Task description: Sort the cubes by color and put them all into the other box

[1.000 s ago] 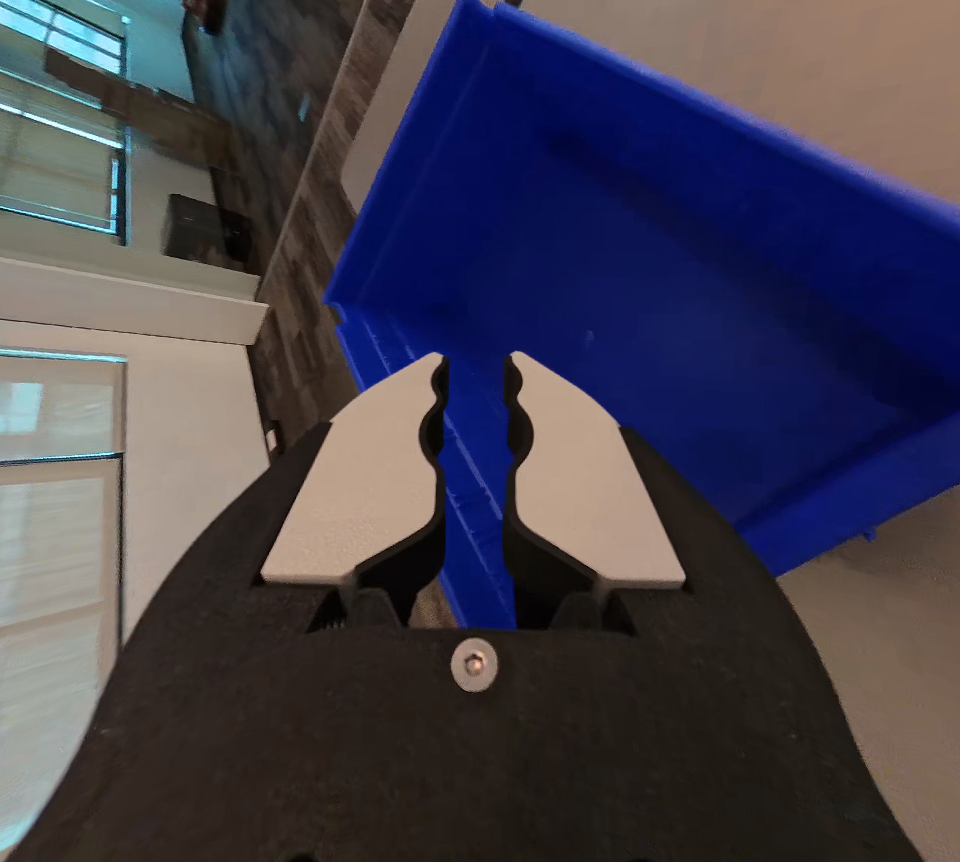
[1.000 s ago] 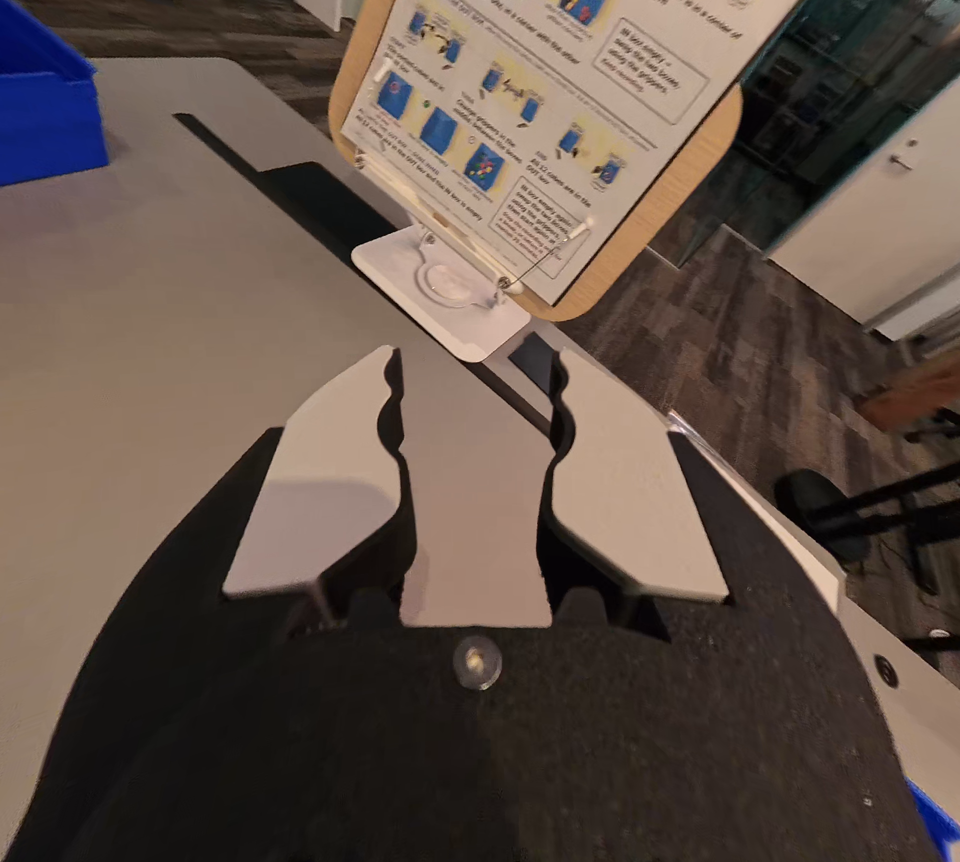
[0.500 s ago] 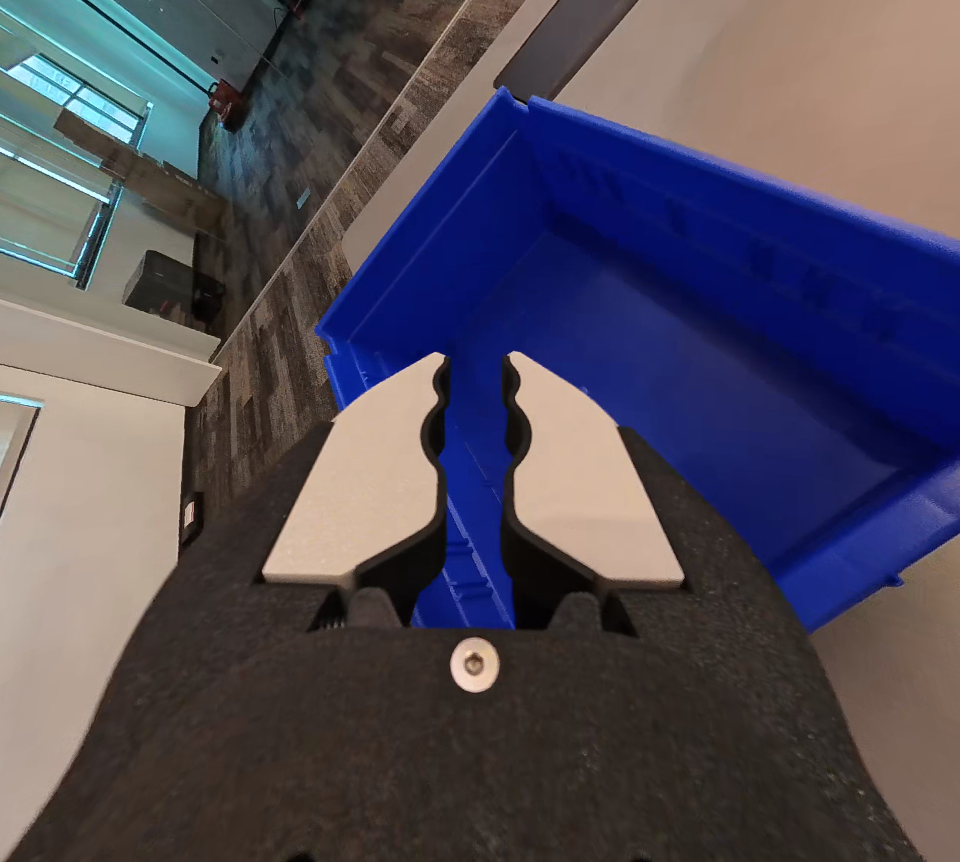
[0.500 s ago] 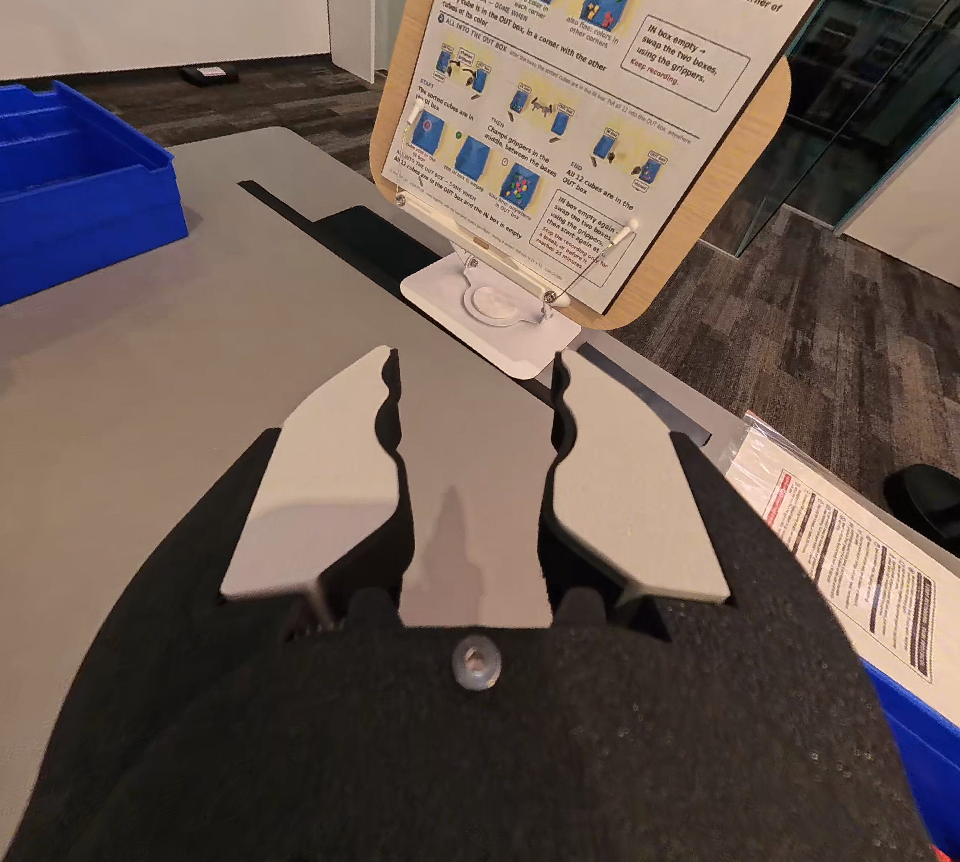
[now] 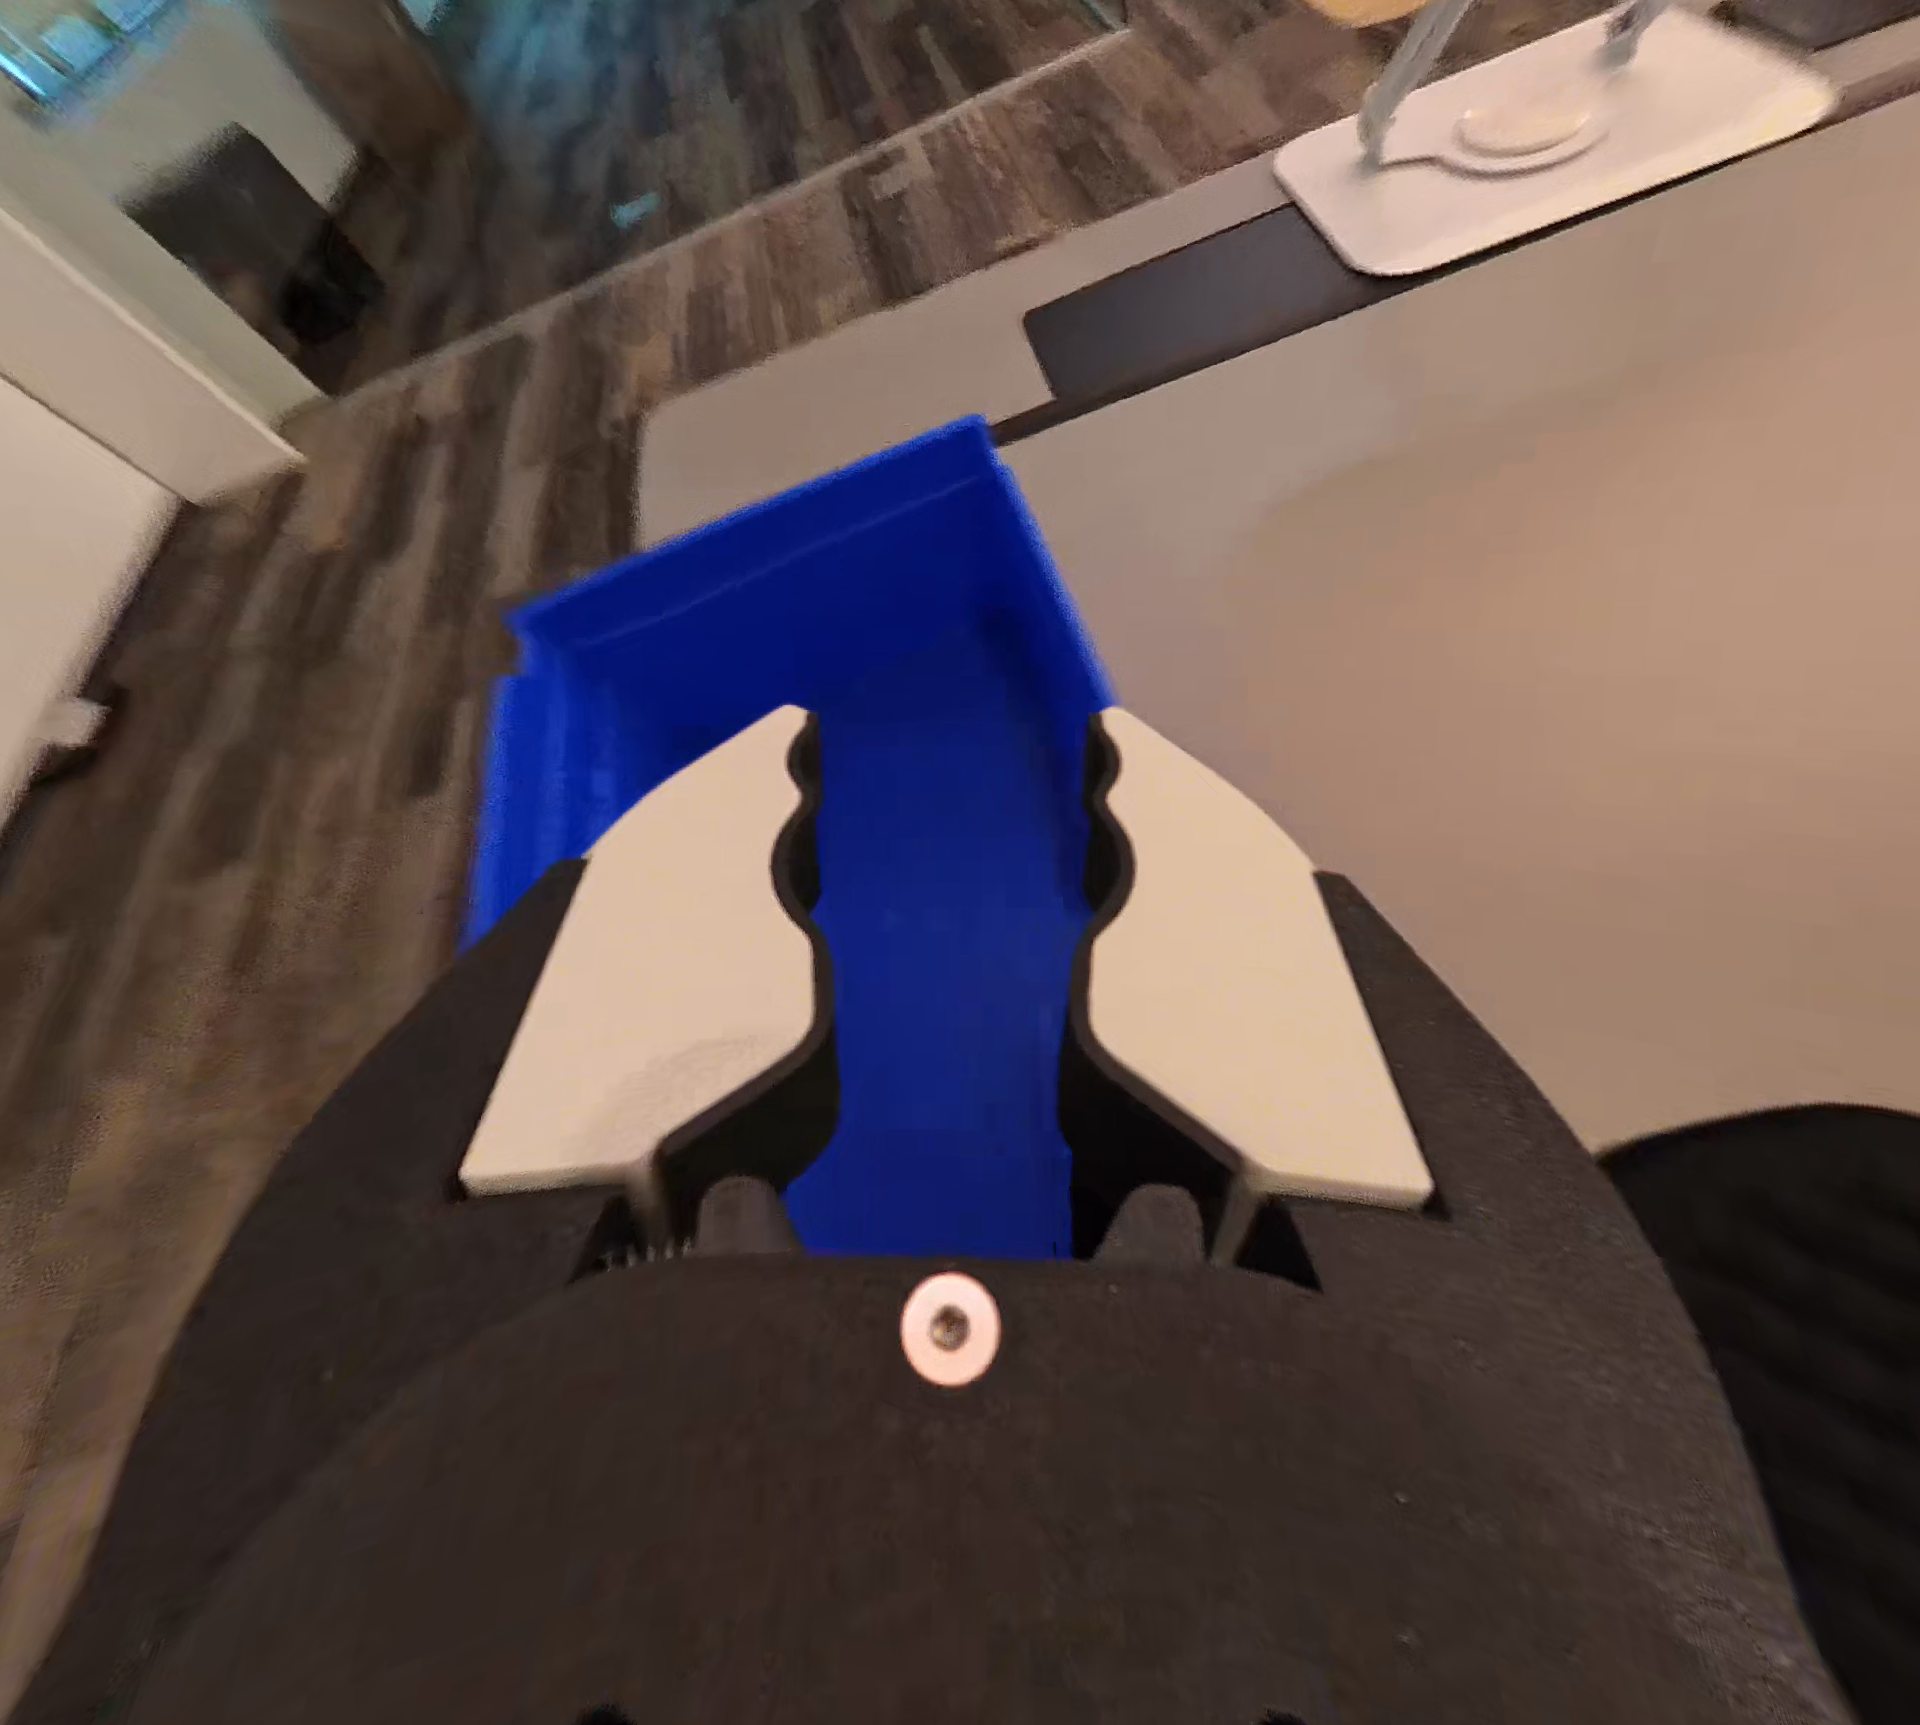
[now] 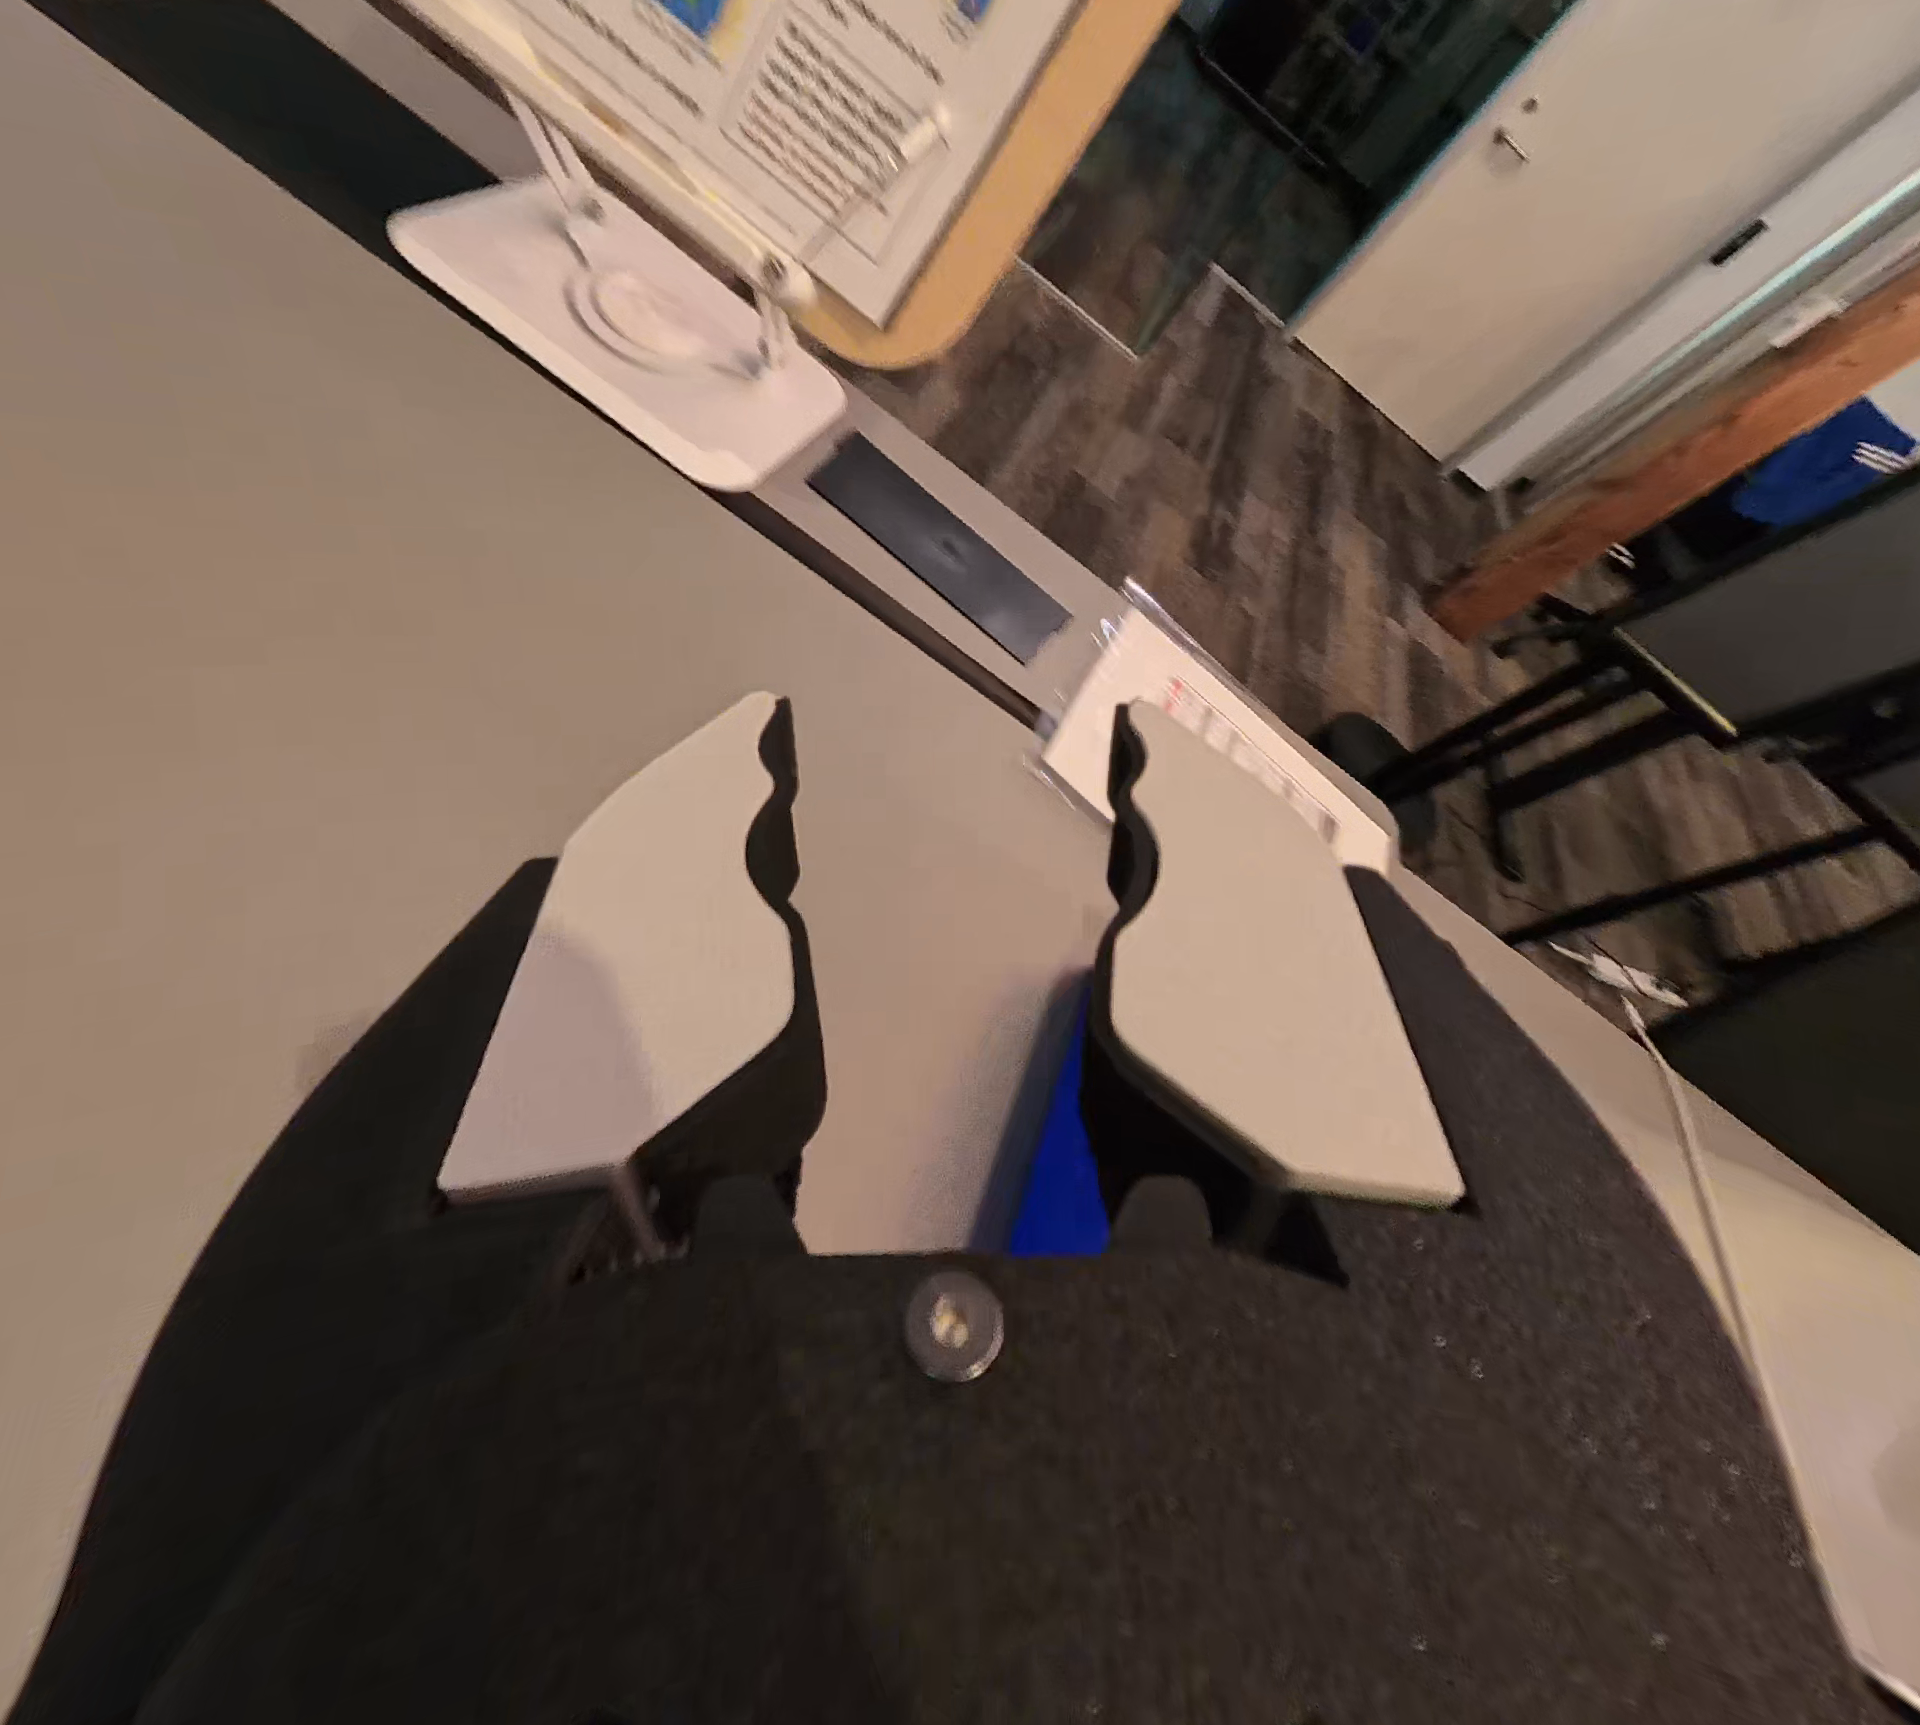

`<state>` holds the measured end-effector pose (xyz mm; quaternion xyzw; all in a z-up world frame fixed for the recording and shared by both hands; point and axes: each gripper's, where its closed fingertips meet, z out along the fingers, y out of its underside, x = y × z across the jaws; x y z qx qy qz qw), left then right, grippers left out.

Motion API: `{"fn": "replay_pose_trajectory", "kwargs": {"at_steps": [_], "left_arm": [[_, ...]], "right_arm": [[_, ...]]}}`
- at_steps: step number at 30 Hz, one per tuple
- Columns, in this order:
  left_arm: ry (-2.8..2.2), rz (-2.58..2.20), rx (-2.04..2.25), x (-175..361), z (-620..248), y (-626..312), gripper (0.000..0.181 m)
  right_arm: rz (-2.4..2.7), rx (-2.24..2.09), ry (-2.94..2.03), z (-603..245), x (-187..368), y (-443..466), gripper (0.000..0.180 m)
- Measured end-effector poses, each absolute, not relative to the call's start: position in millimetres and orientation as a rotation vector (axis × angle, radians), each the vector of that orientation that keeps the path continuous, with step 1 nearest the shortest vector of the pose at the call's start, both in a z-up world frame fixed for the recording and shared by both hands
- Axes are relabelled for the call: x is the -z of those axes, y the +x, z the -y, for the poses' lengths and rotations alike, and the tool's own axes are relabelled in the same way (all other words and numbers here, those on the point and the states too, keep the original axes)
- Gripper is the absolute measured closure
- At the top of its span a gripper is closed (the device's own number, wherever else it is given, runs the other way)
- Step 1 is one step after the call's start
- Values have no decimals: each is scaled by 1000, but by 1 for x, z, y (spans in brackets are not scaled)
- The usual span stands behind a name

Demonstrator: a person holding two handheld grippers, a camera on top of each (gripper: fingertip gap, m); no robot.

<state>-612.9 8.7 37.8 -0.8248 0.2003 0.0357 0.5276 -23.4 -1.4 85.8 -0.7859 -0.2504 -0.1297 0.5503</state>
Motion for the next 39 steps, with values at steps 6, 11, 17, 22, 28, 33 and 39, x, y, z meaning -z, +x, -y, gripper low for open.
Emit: {"fn": "replay_pose_trajectory", "kwargs": {"at_steps": [6, 11, 17, 22, 28, 33, 39], "left_arm": [[-2263, -420, -12, 11, -20, -593, 124], [-2417, -441, -135, 52, -18, -586, 132], [-2494, -446, -295, 73, -17, -584, 150], [-2482, -398, -390, 71, -20, -594, 173], [-2492, -381, -334, 71, -19, -589, 174], [-2478, -446, -358, 71, -19, -570, 174], [-2454, -520, -335, 72, -21, -531, 173]], "right_arm": [[530, 454, -1984, 10, -60, 45, 123], [468, 539, -2092, 23, -35, 103, 123], [404, 530, -2154, 41, -15, 152, 123], [359, 532, -2212, 58, -4, 193, 124], [166, 324, -2335, 64, -1, 259, 124], [-38, 187, -2547, 67, 24, 323, 125], [-260, -78, -2695, 68, 63, 339, 131]]}}
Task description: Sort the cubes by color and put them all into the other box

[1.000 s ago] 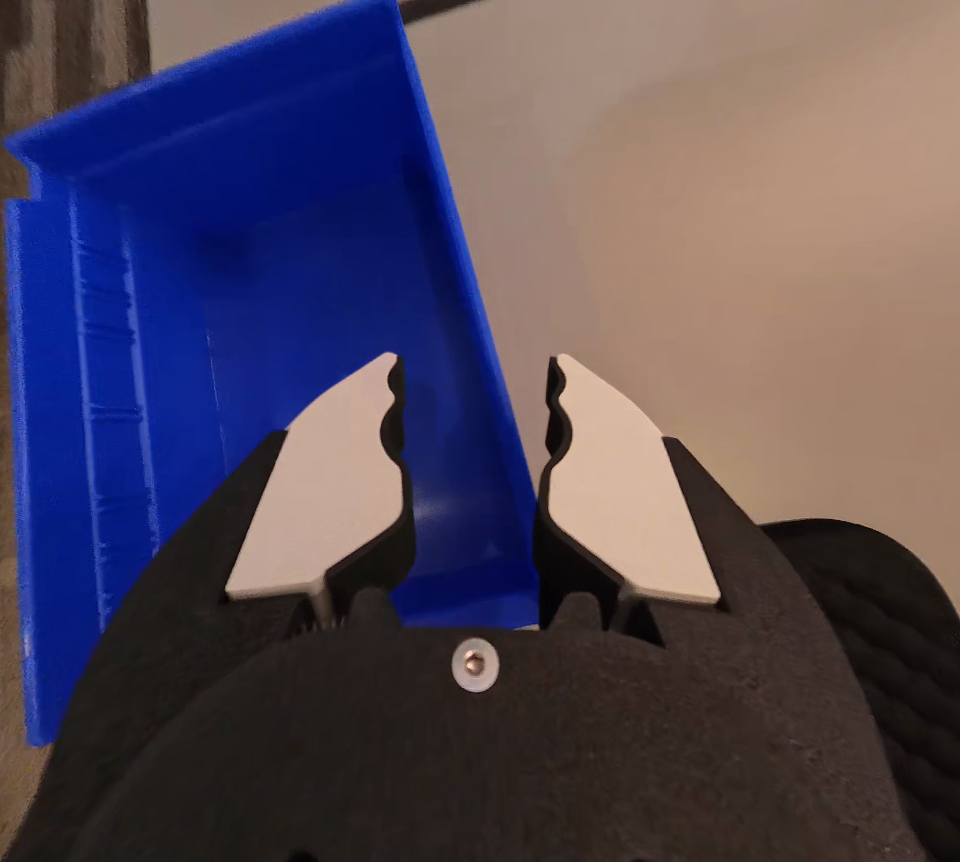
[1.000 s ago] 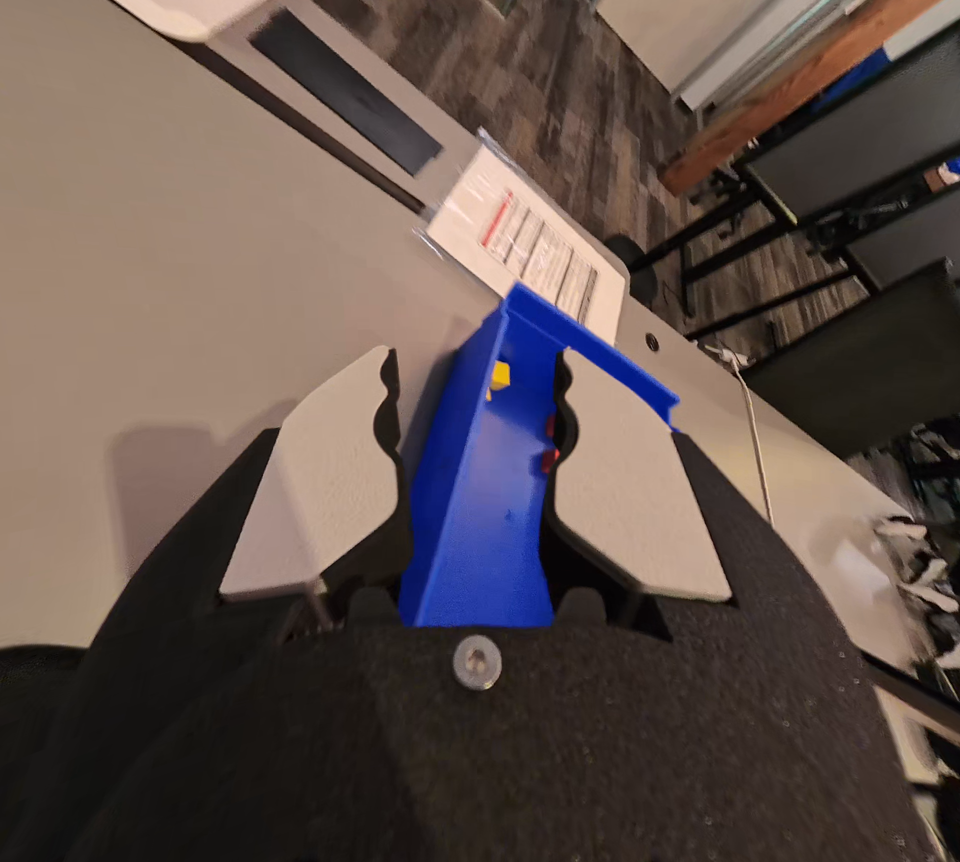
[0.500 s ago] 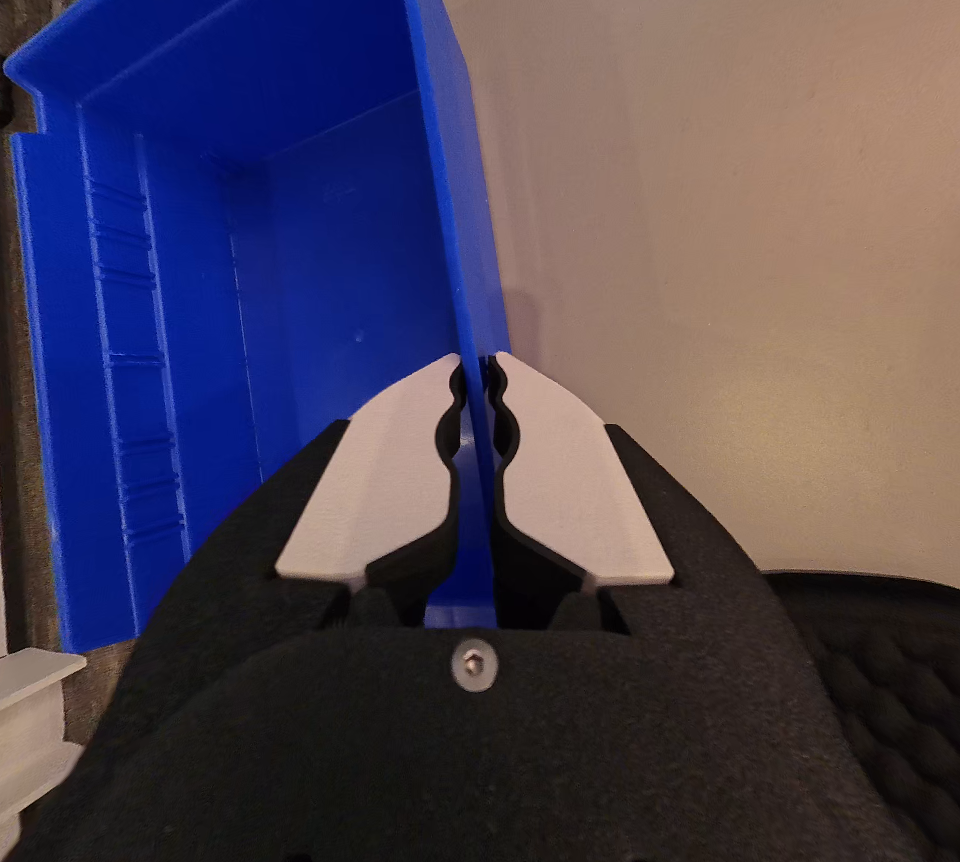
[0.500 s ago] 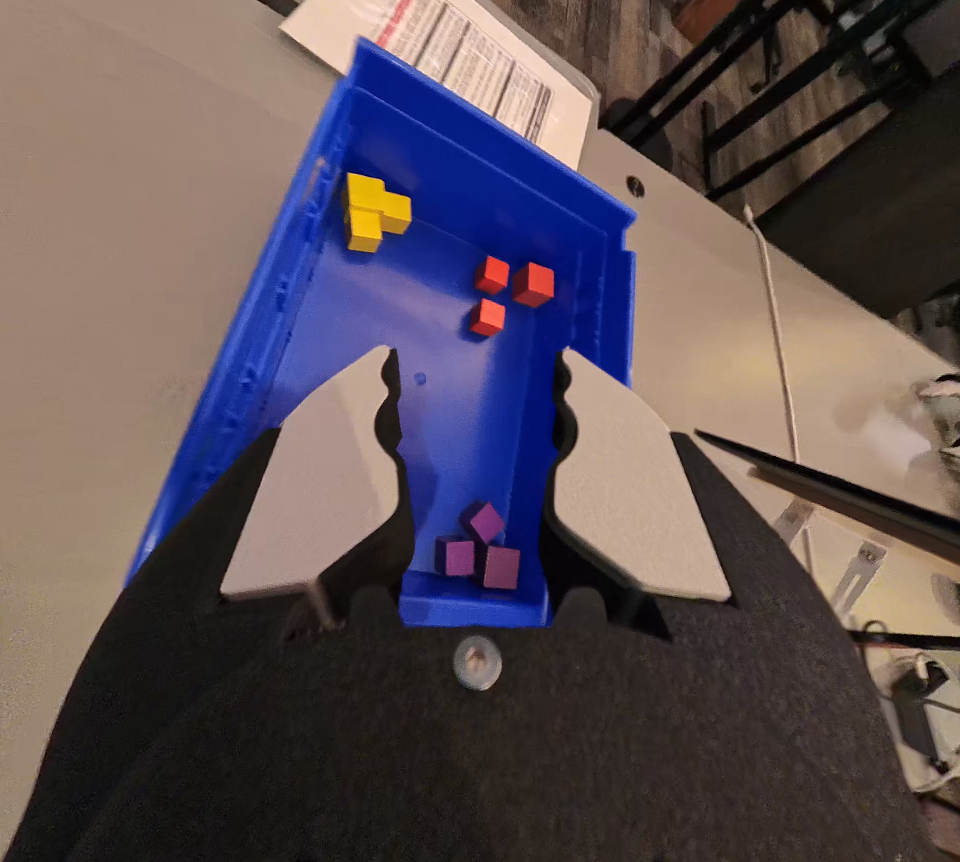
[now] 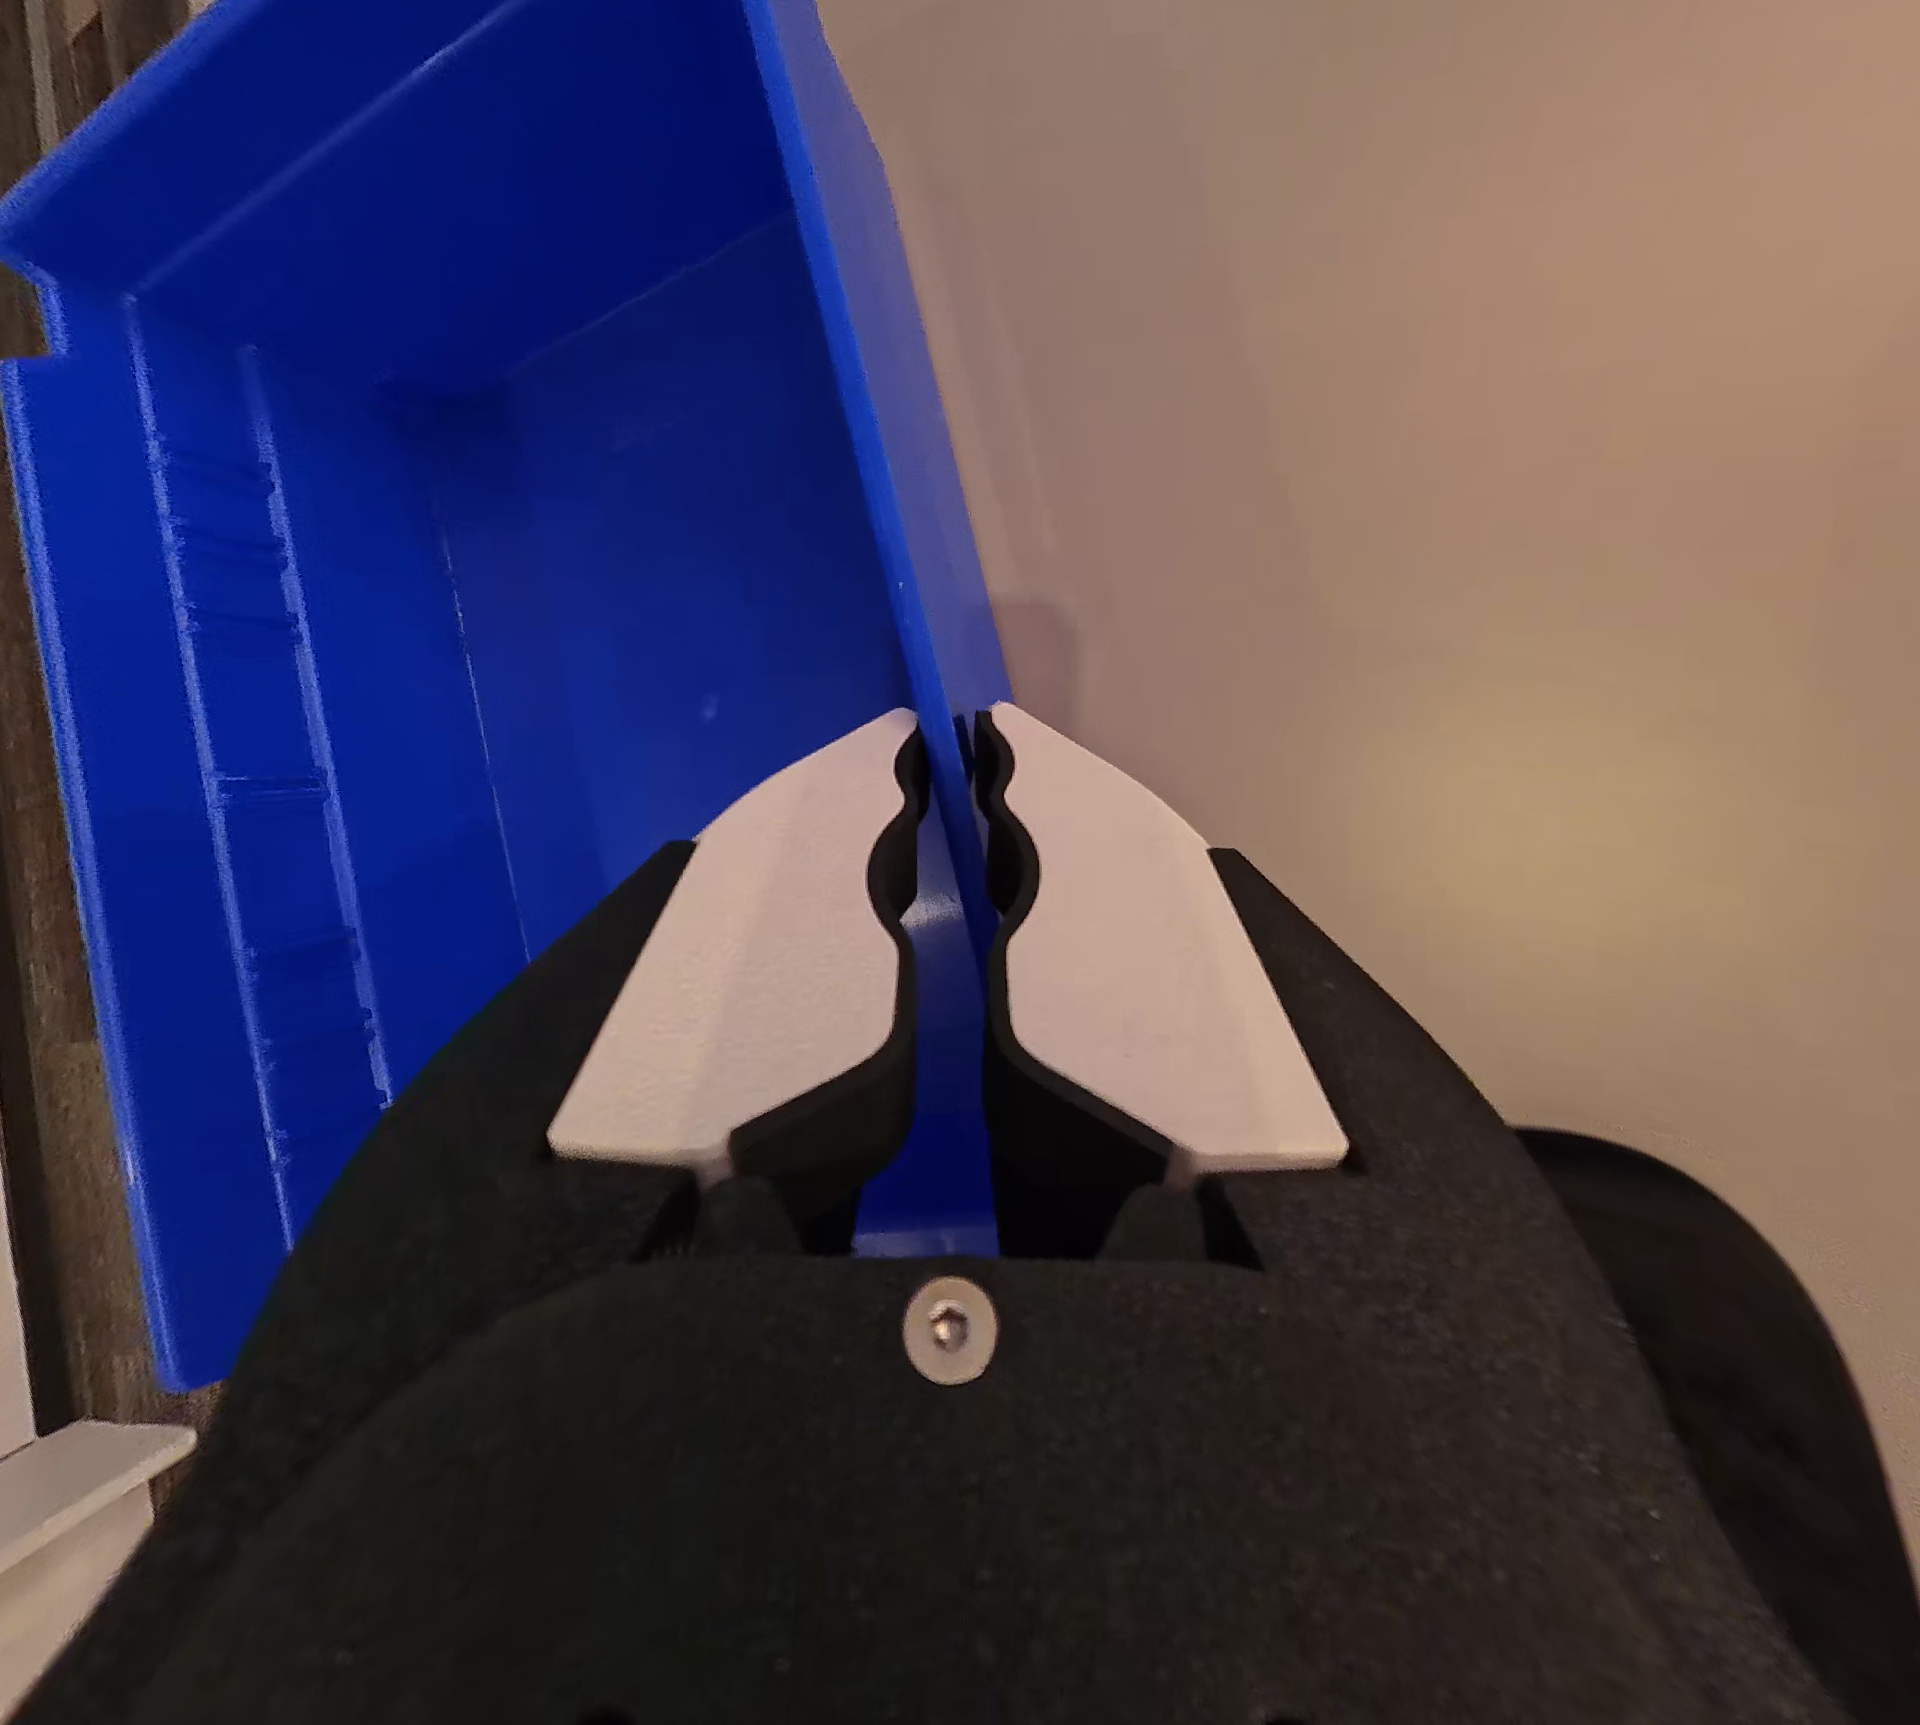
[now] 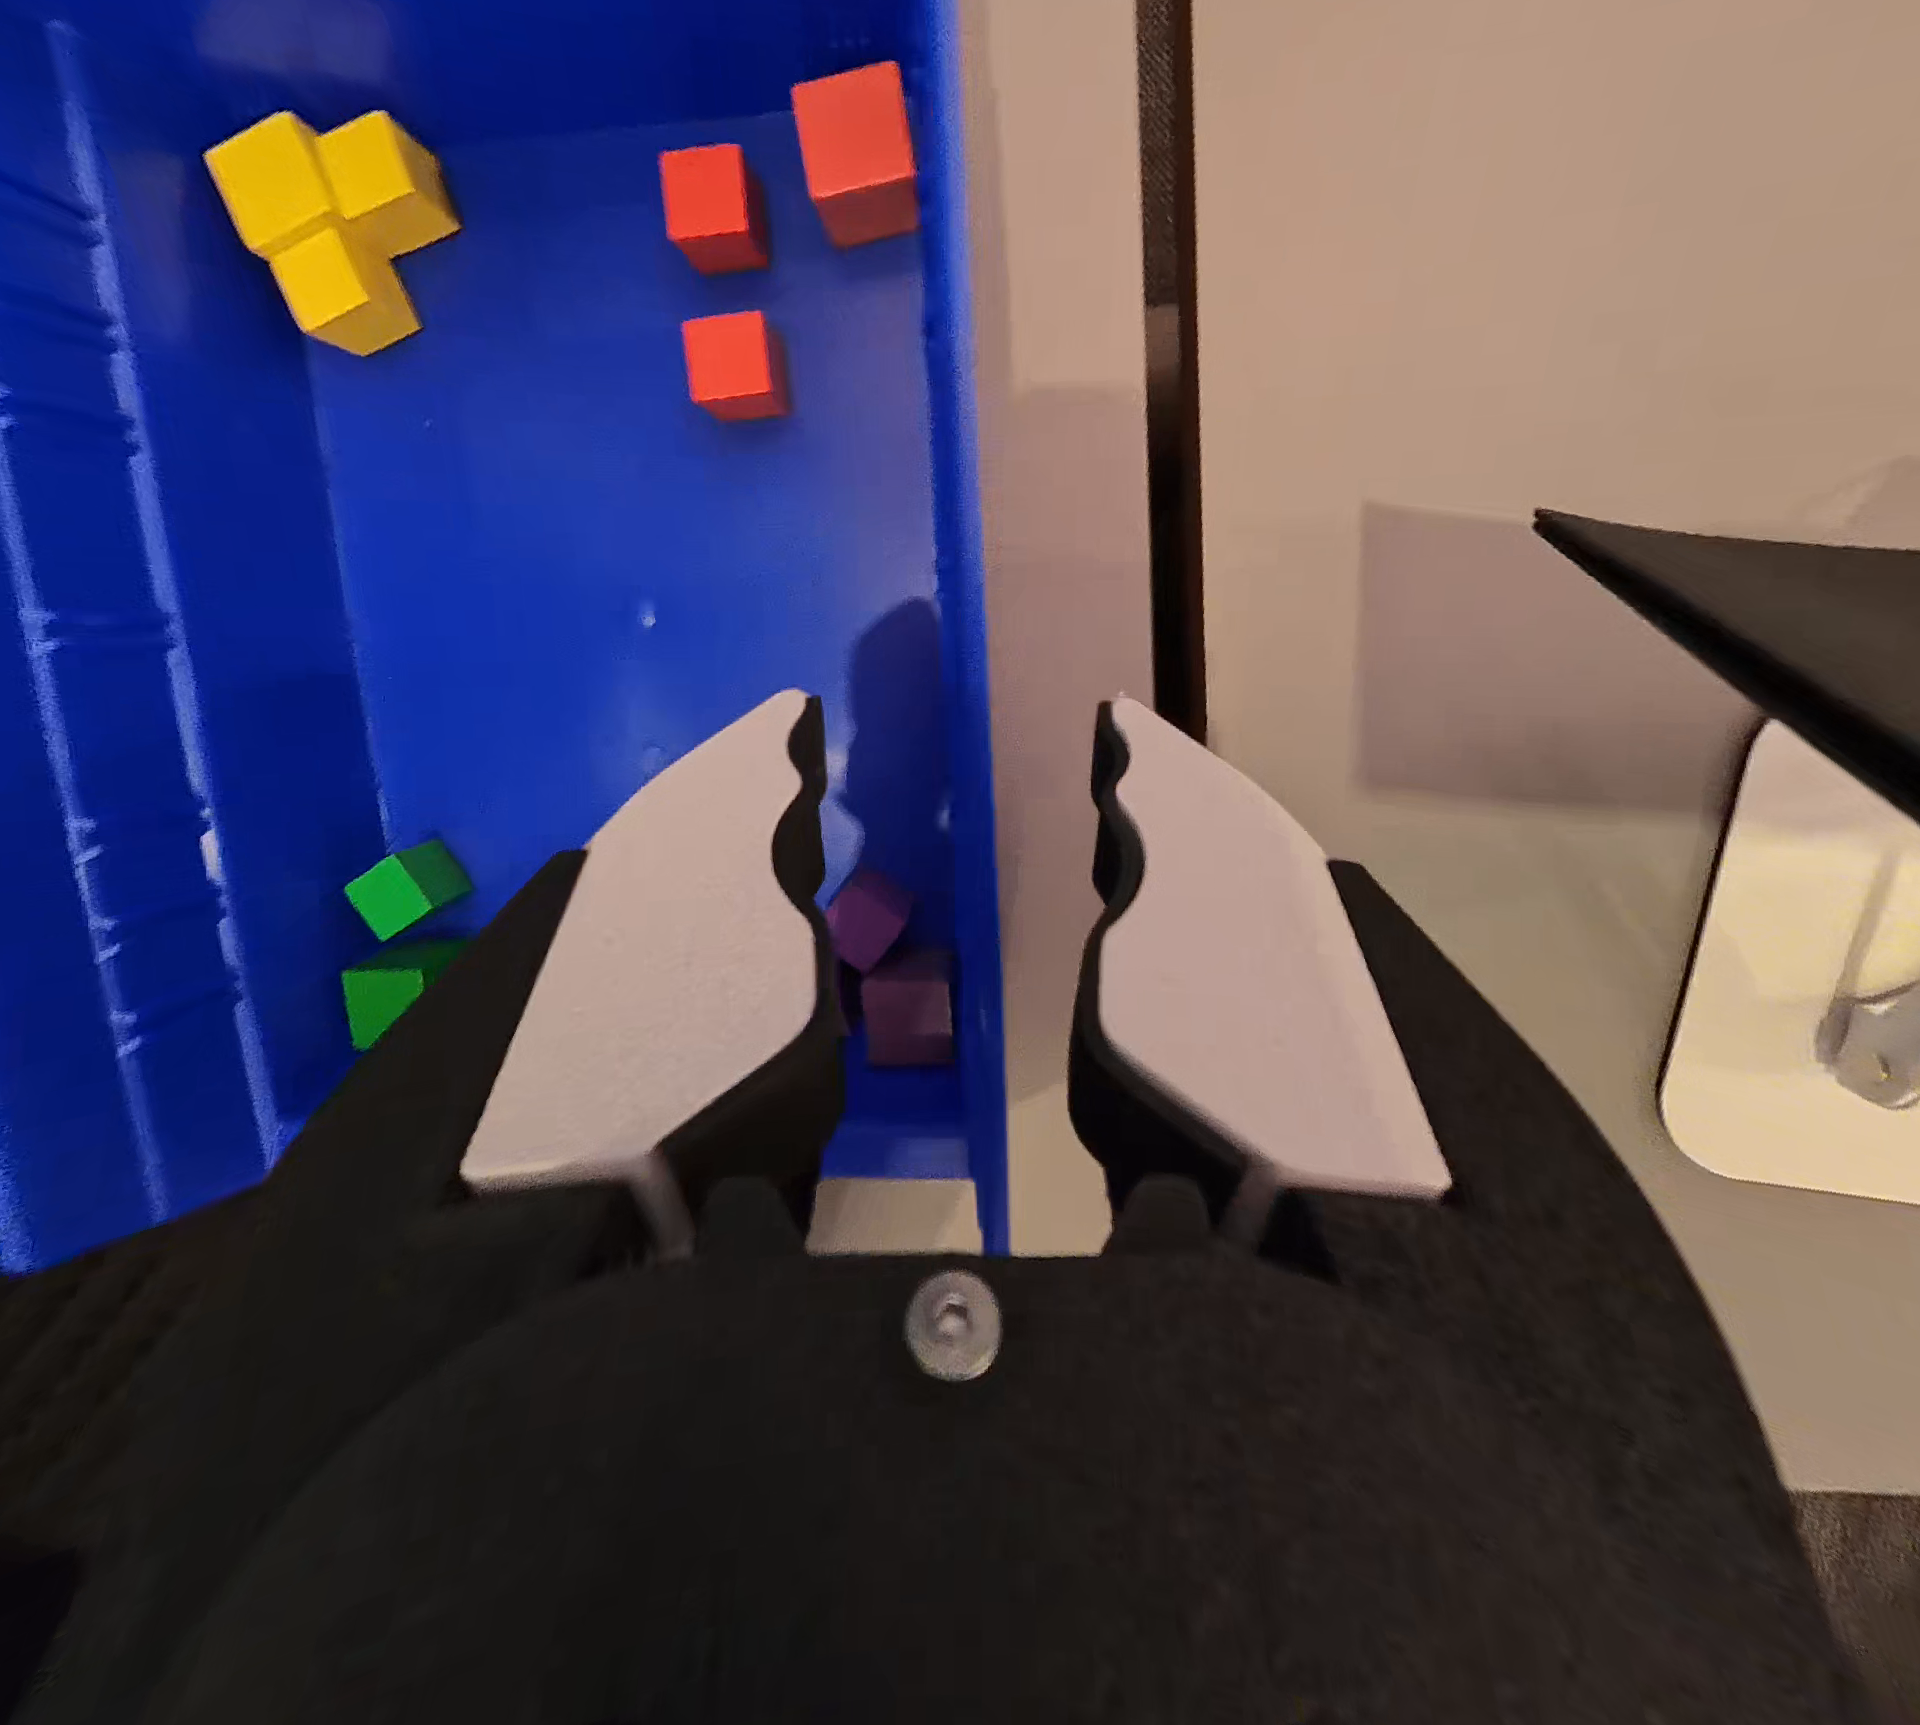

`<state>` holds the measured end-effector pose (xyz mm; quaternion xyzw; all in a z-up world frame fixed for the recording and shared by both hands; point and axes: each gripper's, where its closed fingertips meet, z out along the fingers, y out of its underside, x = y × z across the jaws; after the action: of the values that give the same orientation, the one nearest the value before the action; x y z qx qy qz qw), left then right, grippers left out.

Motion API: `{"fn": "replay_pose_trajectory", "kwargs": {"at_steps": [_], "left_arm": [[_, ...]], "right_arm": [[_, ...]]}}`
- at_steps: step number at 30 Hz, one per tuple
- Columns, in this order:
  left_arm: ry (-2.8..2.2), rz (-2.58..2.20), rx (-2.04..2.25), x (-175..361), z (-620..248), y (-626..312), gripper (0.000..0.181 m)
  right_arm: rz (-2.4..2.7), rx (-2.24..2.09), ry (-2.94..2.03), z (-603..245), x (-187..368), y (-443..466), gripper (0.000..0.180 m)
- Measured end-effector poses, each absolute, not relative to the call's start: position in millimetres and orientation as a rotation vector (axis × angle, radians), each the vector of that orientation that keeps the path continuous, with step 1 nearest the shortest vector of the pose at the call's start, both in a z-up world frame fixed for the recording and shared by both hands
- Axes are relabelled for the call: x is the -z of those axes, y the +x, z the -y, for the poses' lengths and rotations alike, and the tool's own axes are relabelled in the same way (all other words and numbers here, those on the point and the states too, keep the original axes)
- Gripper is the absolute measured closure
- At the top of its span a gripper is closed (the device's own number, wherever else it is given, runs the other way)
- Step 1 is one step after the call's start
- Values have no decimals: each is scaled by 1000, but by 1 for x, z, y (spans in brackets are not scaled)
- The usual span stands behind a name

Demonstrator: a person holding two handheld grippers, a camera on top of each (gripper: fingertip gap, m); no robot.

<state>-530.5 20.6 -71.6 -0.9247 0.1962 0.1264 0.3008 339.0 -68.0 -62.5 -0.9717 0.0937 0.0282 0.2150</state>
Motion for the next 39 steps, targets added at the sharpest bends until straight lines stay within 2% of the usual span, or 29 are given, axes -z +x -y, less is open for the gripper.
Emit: {"fn": "replay_pose_trajectory", "kwargs": {"at_steps": [7, 13, 23, 29, 34, 36, 38, 39], "left_arm": [[-2417, -595, -276, 72, -19, -475, 174], [-2375, -684, -241, 73, -9, -424, 174], [-2323, -809, -182, 74, 5, -341, 173], [-2301, -854, -103, 75, 14, -296, 172], [-2284, -894, -88, 75, 21, -270, 172], [-2286, -888, -62, 75, 23, -261, 172], [-2290, -873, -17, 75, 25, -253, 171], [-2287, -867, 10, 75, 26, -248, 169]], "right_arm": [[-294, 31, -2838, 70, 96, 349, 139], [-255, -2, -2889, 66, 104, 339, 173], [-272, -73, -2887, 70, 104, 328, 177], [-205, 19, -2879, 70, 104, 330, 171], [-274, -65, -2861, 69, 104, 326, 176], [-272, -40, -2848, 69, 104, 328, 174], [-256, 90, -2822, 67, 98, 336, 160], [-230, 142, -2799, 66, 93, 337, 159]]}}
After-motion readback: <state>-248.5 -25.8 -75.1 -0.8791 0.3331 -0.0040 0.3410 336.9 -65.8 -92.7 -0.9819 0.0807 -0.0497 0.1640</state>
